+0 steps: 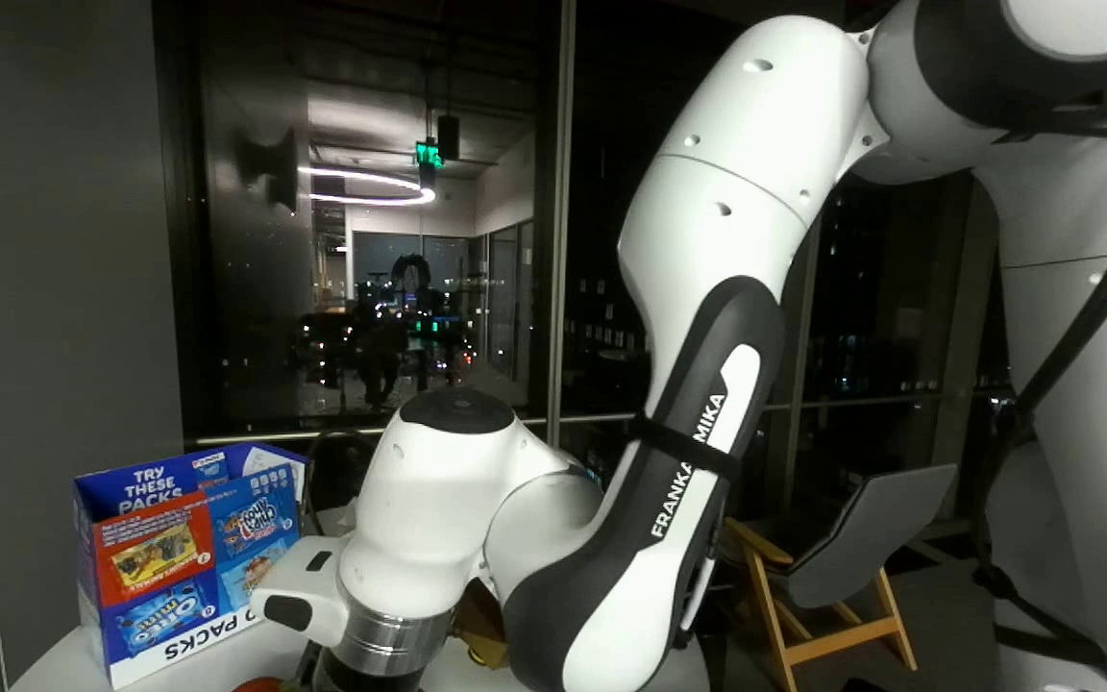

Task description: Pick up all the items on the table except the blue box and put them into the plastic bag one by one

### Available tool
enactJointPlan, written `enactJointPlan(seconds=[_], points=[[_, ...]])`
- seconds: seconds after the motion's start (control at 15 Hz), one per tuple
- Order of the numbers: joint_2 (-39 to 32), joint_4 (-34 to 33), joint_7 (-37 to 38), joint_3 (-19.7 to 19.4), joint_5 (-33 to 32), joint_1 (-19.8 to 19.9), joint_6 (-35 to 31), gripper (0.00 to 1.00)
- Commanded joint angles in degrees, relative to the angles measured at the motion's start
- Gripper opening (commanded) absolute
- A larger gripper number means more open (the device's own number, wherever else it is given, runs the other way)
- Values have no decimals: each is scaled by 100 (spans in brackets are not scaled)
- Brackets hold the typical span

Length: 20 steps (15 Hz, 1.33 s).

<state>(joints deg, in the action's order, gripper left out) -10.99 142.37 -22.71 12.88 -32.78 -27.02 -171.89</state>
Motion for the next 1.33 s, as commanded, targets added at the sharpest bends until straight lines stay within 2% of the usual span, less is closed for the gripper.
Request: enactJointPlan(seconds=[0.0,0.13,0.53,0.67,0.73,0.8,0.87,1.27], points=[[-107,-313,768,-726,-1231,-441,38,100],[-440,-576,1143,-956,-1679,-541,73,100],[-1609,-1255,1100,-1032,-1552,-546,56,100],[-1862,-1515,1186,-1164,-1615,-667,152,100],[-1957,-1603,1145,-1165,-1564,-683,229,75],[-2013,-1659,1160,-1213,-1562,-726,254,74],[-2041,-1708,1193,-1267,-1582,-780,309,68],[-1927,-1662,1405,-1358,-1451,-863,472,21]])
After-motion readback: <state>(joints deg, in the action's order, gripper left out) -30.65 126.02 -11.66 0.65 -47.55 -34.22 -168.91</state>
